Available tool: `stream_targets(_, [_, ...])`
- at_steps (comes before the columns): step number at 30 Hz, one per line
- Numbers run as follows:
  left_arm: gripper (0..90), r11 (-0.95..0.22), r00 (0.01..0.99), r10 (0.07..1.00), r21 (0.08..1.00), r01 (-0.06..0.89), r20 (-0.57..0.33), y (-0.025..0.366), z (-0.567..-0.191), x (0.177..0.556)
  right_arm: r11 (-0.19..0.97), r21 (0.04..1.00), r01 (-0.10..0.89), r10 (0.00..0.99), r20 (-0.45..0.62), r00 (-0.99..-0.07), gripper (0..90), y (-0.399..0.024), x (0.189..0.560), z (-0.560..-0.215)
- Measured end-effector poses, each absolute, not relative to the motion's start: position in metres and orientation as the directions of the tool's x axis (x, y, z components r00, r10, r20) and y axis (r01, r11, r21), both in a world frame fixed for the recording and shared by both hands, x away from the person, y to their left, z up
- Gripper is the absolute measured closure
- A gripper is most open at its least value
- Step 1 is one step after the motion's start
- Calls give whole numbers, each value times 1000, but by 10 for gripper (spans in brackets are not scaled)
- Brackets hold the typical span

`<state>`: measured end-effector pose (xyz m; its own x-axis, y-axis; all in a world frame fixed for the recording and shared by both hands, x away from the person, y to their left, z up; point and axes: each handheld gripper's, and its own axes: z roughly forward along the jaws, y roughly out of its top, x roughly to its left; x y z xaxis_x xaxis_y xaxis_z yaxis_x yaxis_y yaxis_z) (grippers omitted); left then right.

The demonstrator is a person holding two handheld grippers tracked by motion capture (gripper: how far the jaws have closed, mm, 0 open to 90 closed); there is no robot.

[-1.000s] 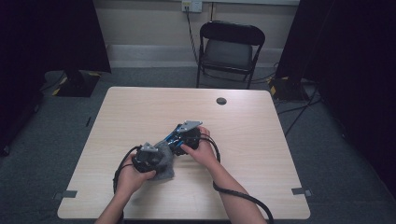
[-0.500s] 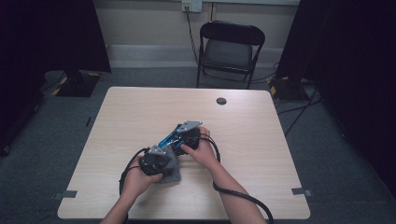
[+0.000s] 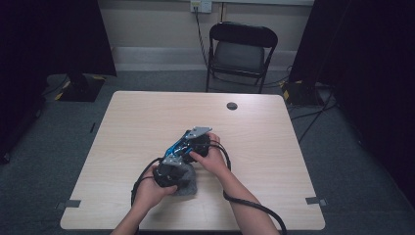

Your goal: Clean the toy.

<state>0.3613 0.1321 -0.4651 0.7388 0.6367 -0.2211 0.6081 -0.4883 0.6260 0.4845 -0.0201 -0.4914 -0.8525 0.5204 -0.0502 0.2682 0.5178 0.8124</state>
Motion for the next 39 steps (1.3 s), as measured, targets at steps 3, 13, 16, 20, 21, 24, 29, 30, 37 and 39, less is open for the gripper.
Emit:
stream_targets(3, [732, -498, 749, 625, 625, 601, -223, 128, -465, 360, 518, 812, 268, 520, -50, -853, 91, -20, 485, -491])
stream_targets(13, [731, -521, 770, 600, 624, 582, -217, 129, -456, 353, 517, 813, 268, 519, -49, -853, 91, -20, 485, -491])
stream_targets(16, [731, -521, 772, 598, 629, 577, -214, 137, -450, 351, 517, 813, 268, 519, -50, -853, 91, -20, 485, -491])
stream_targets(20, [730, -492, 757, 619, 649, 581, -208, 153, -441, 350, 518, 813, 268, 520, -50, -853, 91, -20, 485, -491])
stream_targets(21, [729, -489, 754, 623, 650, 582, -207, 158, -438, 351, 516, 814, 267, 520, -50, -853, 91, -20, 484, -492])
stream_targets(24, [726, -464, 738, 647, 670, 580, -191, 174, -429, 352, 515, 815, 265, 519, -50, -853, 91, -21, 484, -492])
stream_targets(29, [724, -403, 704, 687, 711, 575, -180, 197, -416, 359, 513, 816, 268, 520, -47, -853, 91, -21, 484, -492])
stream_targets(30, [723, -401, 699, 694, 714, 574, -172, 201, -414, 362, 514, 816, 265, 519, -50, -853, 91, -21, 484, -492])
stream_targets(37, [713, -379, 641, 758, 721, 580, -118, 222, -412, 392, 517, 814, 267, 516, -48, -855, 92, -21, 485, -491])
stream_targets(39, [713, -377, 627, 772, 722, 580, -100, 228, -416, 404, 518, 813, 265, 515, -49, -856, 92, -21, 485, -491])
